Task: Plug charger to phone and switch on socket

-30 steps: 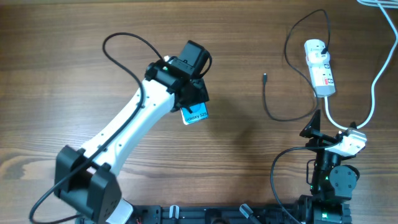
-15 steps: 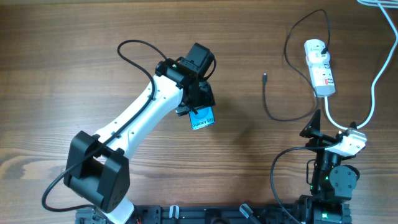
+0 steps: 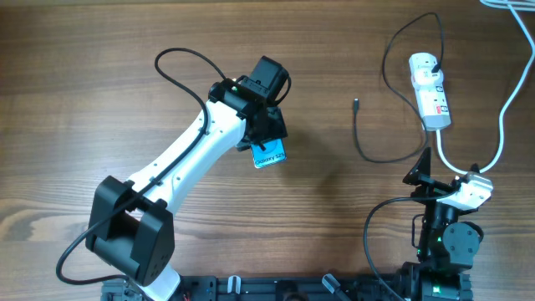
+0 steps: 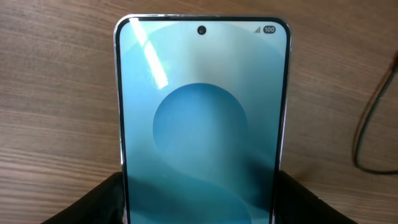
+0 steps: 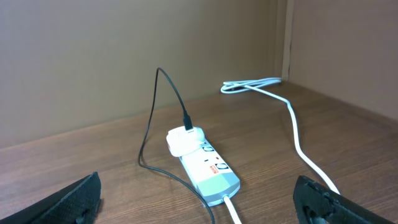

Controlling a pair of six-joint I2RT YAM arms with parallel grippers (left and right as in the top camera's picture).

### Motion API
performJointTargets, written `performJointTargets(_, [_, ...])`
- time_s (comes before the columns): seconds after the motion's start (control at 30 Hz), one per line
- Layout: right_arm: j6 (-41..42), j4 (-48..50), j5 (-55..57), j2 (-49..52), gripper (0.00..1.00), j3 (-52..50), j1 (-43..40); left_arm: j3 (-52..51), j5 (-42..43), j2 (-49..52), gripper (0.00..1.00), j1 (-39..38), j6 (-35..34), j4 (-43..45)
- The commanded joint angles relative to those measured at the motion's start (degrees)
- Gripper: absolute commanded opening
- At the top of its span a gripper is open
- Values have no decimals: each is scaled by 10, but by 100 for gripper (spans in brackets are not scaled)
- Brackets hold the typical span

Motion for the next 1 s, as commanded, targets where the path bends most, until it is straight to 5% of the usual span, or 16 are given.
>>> performJointTargets(0.0, [-8,3,-10,1,100,-1,-2,15,-12,4,33,-2,7,36])
performJointTargets(0.23, [-8,3,-10,1,100,0,-2,15,-68,37,35,-1,14,64])
performJointTargets(0.33, [-8,3,-10,1,100,0,-2,15,-111,53,35,0,68,70])
performJointTargets(0.97, [-8,3,-10,1,100,-1,-2,15,-73,66,36,3,144,45])
